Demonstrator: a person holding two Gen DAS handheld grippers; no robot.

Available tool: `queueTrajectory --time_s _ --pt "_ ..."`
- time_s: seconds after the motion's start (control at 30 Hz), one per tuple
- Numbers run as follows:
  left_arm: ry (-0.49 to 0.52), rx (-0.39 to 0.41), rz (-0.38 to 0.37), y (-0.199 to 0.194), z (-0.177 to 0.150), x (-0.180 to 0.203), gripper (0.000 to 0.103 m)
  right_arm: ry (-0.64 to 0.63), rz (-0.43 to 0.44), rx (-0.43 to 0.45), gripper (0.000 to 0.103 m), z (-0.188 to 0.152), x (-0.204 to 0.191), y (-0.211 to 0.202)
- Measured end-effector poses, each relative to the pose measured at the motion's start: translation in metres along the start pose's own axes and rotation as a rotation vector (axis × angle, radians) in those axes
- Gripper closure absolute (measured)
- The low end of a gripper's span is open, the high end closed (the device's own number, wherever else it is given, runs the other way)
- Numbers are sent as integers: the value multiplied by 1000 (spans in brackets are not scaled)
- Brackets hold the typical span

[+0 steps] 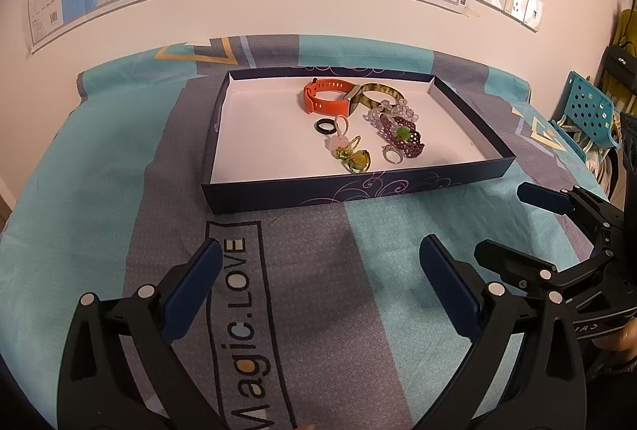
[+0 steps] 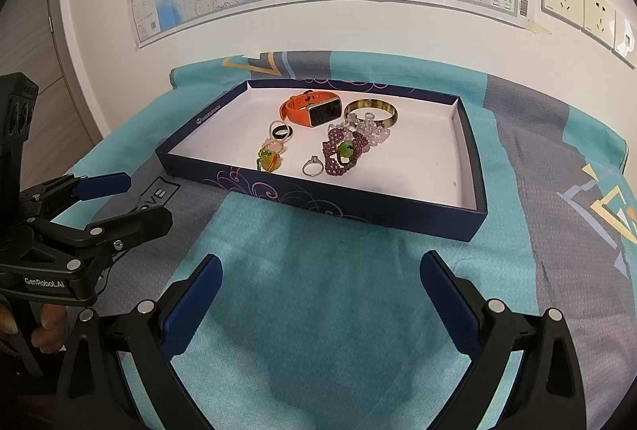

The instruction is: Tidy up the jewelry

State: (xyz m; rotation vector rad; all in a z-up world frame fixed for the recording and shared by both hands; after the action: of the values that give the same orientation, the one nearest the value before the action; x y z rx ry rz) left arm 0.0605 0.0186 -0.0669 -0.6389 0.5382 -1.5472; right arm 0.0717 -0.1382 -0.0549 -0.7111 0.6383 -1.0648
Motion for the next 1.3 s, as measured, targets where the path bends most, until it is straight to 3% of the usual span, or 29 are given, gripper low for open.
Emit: queueTrajectory --time_s 1.3 --pt "5 -3 2 0 -1 3 6 6 -3 1 7 1 3 -1"
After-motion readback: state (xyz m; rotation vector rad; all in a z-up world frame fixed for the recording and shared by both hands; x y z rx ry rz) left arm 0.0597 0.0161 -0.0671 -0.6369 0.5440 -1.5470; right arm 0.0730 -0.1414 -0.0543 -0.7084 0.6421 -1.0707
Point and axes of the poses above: each gripper's, at about its wrist camera, not at the fingertips, and y roughly the way its jaws point, x to its right, z to its top, the point moved 6 cm from there along y, roughly the way its jaws point, and after that the axes turned 2 degrees about x, right-handed, at the moved point
